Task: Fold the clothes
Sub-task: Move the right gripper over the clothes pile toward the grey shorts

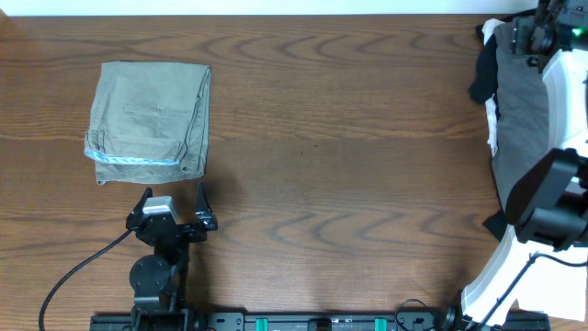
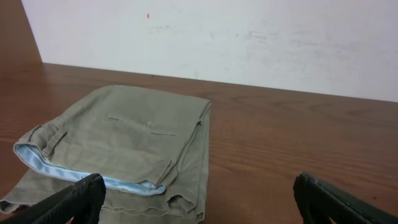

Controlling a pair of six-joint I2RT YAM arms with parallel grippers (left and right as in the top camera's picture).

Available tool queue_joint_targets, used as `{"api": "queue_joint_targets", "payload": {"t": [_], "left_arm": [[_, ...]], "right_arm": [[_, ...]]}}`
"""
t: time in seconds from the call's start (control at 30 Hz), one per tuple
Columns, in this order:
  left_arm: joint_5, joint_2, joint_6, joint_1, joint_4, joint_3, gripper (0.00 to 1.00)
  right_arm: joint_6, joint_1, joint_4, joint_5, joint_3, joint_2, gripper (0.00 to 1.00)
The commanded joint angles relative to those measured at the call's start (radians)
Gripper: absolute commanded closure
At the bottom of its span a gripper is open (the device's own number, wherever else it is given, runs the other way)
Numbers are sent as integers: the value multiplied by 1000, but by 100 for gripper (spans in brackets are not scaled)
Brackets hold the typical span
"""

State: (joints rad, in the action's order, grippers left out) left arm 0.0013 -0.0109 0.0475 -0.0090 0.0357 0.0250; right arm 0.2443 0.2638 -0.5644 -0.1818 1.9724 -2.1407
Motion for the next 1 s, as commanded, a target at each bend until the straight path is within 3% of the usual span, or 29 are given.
{"api": "queue_joint_targets", "payload": {"t": [0.0,0.6,0.77,0.97], "left_arm": [[-6,7,-10,-4,34,-21,2],[-6,7,-10,-4,34,-21,2],[-6,7,-10,-4,34,-21,2],[-6,7,-10,-4,34,-21,2]], "right_arm": [[-39,-3,39,59,25,-55,27],[-57,-10,153,-28,25,-327,30],[-103,-9,161,-28,25,-321,50],[-147,-9,168,-27,25,-273,65]]}}
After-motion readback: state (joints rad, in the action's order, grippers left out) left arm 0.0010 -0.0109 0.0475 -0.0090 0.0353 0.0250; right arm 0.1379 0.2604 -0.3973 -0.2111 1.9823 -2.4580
